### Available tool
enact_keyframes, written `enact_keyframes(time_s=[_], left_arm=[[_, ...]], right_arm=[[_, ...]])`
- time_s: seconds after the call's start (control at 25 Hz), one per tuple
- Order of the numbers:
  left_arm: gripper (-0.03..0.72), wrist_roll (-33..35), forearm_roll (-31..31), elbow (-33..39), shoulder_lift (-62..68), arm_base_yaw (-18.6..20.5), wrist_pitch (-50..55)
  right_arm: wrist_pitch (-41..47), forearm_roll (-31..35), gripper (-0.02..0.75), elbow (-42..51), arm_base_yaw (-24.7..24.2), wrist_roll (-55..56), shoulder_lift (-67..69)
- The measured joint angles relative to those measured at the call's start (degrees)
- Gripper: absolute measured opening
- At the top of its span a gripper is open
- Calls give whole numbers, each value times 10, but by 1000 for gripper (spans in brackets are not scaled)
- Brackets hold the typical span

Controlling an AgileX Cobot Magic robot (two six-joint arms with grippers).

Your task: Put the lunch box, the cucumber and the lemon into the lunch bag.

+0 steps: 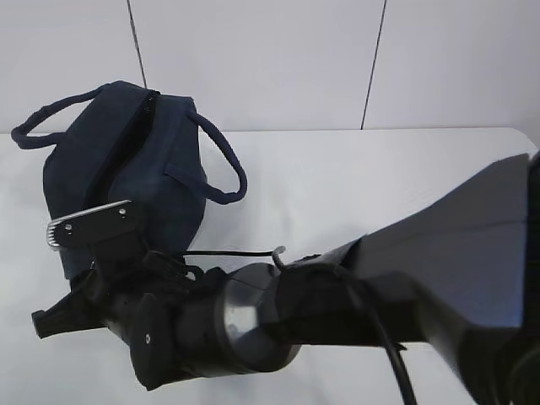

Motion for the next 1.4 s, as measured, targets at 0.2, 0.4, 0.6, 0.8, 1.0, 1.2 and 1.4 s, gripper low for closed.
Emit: enact_keyframes(time_s=[0.2,0.4,0.6,0.8,1.0,1.2,1.4], left_arm=[[232,0,0,0,0,0,0],[232,0,0,0,0,0,0],[232,0,0,0,0,0,0],[232,0,0,0,0,0,0],[232,0,-1,0,0,0,0],[232,0,-2,0,0,0,0],[232,0,-2,0,0,0,0]], right_arm=[[-10,30,236,0,0,-1,8],[-26,34,237,-1,0,0,8],[-27,34,239,-16,0,1,10],[-23,41,239,-26,0,1,29],[-22,61,240,-27,0,1,35],[-23,62,237,-28,0,4,35],[-23,74,172,-28,0,5,35]])
